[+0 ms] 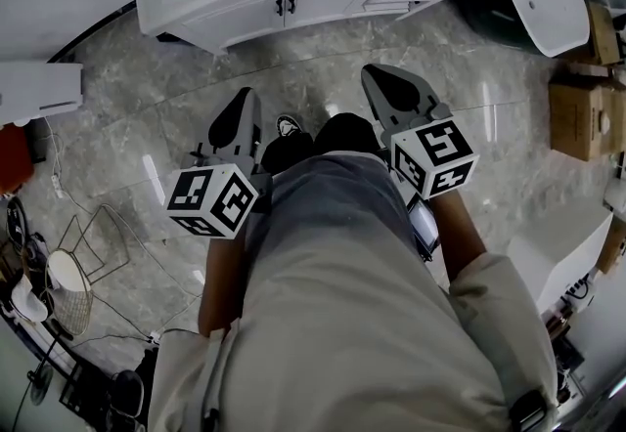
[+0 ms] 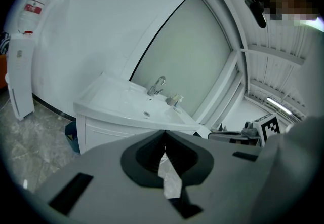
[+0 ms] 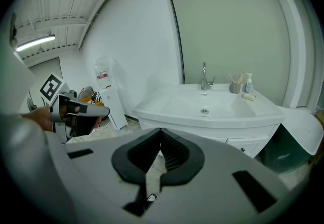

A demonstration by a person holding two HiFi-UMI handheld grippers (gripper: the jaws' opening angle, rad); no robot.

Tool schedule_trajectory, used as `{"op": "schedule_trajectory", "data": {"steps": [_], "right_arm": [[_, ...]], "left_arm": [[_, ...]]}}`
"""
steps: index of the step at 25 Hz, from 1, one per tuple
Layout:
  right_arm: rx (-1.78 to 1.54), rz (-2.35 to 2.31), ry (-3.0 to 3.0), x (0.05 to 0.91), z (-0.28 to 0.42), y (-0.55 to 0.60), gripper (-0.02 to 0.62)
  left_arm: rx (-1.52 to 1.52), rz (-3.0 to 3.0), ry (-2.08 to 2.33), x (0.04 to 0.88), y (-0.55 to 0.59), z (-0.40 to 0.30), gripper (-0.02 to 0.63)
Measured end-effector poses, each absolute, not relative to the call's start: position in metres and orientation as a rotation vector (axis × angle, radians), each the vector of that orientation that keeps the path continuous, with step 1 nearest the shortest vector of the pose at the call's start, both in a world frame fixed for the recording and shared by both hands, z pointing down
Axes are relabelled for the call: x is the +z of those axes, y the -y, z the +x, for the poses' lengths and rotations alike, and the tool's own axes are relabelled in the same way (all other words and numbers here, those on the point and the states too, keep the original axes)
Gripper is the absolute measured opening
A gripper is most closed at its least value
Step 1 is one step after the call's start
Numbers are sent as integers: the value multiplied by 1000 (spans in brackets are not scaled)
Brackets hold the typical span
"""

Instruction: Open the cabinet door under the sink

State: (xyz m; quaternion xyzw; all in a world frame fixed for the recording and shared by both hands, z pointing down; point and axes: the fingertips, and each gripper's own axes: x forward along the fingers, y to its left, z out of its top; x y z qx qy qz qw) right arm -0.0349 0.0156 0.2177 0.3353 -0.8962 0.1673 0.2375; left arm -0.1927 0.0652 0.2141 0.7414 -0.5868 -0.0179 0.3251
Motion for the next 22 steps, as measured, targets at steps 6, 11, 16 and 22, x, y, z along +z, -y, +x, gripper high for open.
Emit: {"op": "schedule_trajectory", "data": {"steps": [6,11,16,22], "right_arm": [[495,895,2443,232,-38,-16,9],[513,849,2429,248,-39,-6,9],[528,792,2420,265,-40,9,9],[550,715,2399,292,-45,23,9]], "left_arm": [[-18,1926,1522,225,-70,-189,-2],[6,1897,1522,231,-65,-183,-2],[19,1868,1535,237,-53,-176,-2],[50,1834,1544,249,-42,-172,-2]]}}
